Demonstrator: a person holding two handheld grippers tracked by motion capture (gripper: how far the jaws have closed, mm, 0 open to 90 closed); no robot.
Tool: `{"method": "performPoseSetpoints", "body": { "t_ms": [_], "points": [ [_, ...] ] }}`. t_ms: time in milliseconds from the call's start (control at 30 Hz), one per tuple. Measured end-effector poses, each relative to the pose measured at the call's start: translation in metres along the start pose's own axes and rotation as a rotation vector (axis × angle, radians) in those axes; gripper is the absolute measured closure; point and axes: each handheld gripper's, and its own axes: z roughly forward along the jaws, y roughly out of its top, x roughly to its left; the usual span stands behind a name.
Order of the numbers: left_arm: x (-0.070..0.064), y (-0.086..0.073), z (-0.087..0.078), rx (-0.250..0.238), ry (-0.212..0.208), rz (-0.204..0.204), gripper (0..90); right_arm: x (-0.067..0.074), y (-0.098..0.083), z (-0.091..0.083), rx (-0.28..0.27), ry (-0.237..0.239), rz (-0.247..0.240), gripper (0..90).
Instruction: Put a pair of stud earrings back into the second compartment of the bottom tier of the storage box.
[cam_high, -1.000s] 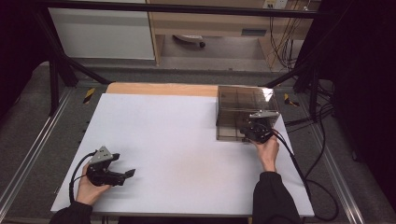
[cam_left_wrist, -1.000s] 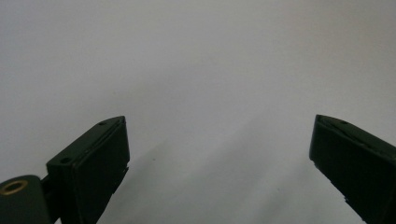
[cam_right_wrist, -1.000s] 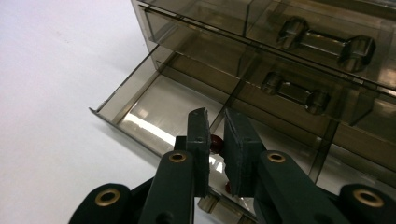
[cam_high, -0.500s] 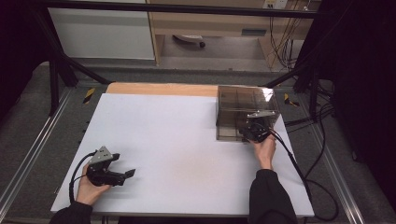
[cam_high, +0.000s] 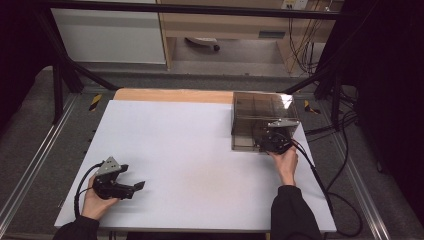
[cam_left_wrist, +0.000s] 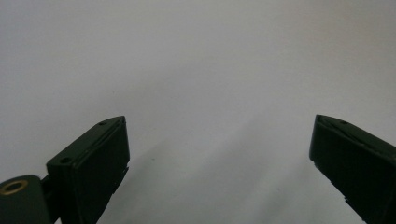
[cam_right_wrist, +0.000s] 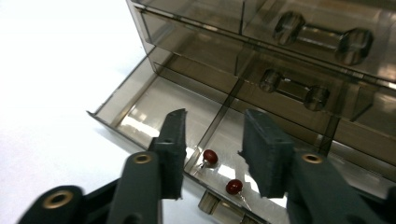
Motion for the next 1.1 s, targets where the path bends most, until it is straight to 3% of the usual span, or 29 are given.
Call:
{"method": "performPoseSetpoints", "body": {
  "t_ms": [167,333,500,667,833,1100],
  "points": [
    [0.0,0.0,0.0,-0.001,0.001,-0.001,4.5,0.005,0.0,-0.01,-0.032,0.016,0.001,45.1],
    [0.0,0.0,0.0,0.001,-0.001,0.0,4.5,0.012,-0.003,-0.017,-0.029,0.047,-0.011,32.5],
    [0.0,0.0,0.0,0.001,0.0,0.001,4.5,0.019,-0.005,-0.025,-0.067,0.065,-0.017,16.6],
    [0.0,0.0,0.001,0.002,0.0,0.001,4.5,0.025,-0.008,-0.033,-0.099,0.08,-0.027,6.4],
    [-0.001,0.0,0.001,0.003,0.0,0.002,4.5,0.031,-0.011,-0.039,-0.095,0.106,-0.038,1.2],
    [-0.001,0.0,0.0,0.003,-0.002,0.0,4.5,0.044,-0.021,-0.049,-0.121,0.158,-0.064,0.7]
  ]
}}
